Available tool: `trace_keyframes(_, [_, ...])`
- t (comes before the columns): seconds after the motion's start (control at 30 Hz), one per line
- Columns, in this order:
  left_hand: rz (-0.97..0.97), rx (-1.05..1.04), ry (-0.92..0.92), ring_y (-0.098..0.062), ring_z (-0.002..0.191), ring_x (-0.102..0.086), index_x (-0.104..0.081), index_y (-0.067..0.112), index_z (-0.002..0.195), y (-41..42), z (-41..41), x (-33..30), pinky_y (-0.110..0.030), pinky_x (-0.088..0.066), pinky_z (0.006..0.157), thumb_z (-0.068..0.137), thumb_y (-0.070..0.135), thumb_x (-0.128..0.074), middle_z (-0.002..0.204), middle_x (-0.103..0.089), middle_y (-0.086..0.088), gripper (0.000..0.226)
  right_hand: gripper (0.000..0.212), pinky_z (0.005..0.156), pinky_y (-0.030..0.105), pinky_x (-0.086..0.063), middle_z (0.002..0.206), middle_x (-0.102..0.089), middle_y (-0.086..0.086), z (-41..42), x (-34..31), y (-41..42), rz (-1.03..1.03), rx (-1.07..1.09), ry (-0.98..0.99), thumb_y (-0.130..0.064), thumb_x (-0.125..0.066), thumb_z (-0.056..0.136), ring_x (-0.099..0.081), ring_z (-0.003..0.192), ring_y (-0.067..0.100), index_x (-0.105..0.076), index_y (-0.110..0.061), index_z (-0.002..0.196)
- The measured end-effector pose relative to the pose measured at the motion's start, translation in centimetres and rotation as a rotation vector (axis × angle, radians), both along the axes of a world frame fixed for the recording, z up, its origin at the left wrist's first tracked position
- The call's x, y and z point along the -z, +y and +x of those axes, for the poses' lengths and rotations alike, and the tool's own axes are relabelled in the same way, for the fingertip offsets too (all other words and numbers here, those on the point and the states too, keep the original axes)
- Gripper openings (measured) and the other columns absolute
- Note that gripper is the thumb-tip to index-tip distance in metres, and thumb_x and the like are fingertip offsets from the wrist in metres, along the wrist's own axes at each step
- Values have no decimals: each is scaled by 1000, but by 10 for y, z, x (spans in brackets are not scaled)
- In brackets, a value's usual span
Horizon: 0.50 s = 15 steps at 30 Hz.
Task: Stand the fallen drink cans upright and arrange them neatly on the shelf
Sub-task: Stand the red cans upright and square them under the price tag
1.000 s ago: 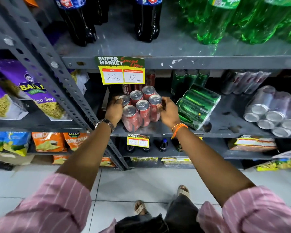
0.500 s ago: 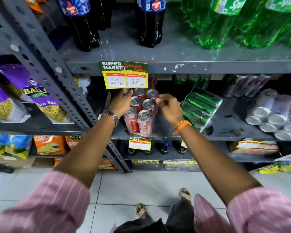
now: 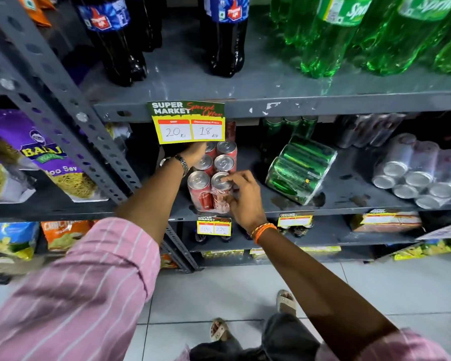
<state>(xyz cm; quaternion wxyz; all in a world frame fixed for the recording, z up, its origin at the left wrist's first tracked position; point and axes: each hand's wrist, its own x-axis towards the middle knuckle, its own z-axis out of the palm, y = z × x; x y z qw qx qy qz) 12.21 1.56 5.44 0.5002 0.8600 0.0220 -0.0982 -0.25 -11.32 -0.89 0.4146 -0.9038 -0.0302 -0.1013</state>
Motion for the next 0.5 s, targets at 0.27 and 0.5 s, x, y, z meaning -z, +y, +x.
trace_keyframes(0.27, [61,-273,-143,-34,131,-46,-51,3,133,44,-27,28,-26,-35,96,101,27,-38,140,-50,-17,42,46,88,19,-48,110,-69,17,40,-2,-22,80,166,14,12,-52,78,-66,100,28,-74,-9,112])
trace_keyframes(0.5, [-93,-356,-121,-31,116,-52,-47,9,122,40,-91,57,-28,-33,88,94,31,-40,123,-54,-12,36,58,101,31,-55,116,-74,16,96,-15,-39,184,46,184,22,-43,75,-69,103,18,-73,-4,116])
